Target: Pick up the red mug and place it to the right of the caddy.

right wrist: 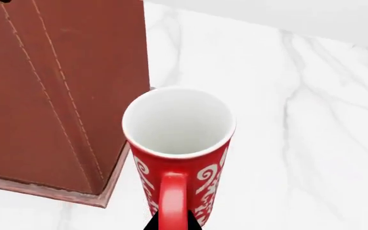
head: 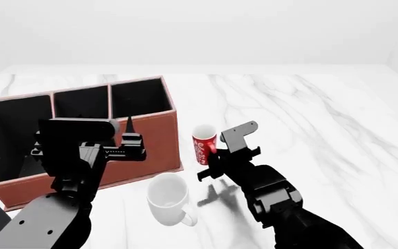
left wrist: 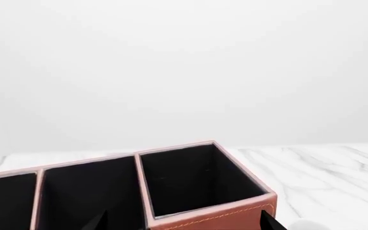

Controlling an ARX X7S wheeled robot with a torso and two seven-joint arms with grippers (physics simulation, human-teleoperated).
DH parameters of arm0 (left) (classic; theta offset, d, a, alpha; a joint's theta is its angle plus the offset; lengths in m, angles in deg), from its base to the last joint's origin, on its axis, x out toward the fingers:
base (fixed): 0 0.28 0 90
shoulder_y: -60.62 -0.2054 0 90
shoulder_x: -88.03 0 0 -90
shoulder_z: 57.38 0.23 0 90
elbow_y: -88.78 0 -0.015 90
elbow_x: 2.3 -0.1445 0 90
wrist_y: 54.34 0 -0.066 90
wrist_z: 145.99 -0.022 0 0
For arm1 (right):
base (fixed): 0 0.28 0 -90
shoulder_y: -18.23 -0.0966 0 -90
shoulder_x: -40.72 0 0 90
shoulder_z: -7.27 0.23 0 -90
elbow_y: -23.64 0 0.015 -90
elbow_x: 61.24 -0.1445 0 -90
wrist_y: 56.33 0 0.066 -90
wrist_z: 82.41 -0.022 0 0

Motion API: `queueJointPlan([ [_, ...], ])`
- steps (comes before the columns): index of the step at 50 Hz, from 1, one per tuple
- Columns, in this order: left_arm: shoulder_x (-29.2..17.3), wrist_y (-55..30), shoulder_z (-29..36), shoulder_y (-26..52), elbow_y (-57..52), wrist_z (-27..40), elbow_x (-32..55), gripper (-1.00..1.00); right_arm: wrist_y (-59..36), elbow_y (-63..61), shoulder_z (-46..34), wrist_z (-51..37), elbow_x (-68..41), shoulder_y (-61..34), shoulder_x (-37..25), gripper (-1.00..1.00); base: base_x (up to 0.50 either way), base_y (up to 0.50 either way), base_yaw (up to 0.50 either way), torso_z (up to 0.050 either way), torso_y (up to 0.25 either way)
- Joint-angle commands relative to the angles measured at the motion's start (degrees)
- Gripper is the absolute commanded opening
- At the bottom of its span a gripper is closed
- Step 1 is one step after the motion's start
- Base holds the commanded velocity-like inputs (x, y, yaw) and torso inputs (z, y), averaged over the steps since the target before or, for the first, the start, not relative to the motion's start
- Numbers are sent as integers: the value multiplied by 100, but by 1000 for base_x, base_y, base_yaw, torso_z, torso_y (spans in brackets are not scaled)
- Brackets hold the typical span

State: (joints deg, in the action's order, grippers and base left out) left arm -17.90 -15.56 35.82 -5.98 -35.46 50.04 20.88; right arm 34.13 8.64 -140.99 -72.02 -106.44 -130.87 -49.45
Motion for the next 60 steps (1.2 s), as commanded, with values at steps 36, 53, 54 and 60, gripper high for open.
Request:
queueJointPlan([
  [36, -68, 42, 2, -11, 1, 91, 126, 100, -343, -3, 266, 19, 226, 3, 16, 100, 0, 0, 0, 0, 1],
  [53, -91, 83, -7, -2, 44, 110, 164, 100, -1393, -3433, 1295, -533, 679, 1274, -1475, 100, 0, 0, 0, 0, 0],
  [54, -91, 95, -10, -9, 49, 108, 167, 100, -1649, -4272, 1404, -699, 414, 1524, -1863, 100, 0, 0, 0, 0, 0],
  [60, -106, 96, -28, -9, 46, 118, 185, 100, -1874, -6605, 1859, -1456, -163, 2219, -2977, 100, 0, 0, 0, 0, 0],
])
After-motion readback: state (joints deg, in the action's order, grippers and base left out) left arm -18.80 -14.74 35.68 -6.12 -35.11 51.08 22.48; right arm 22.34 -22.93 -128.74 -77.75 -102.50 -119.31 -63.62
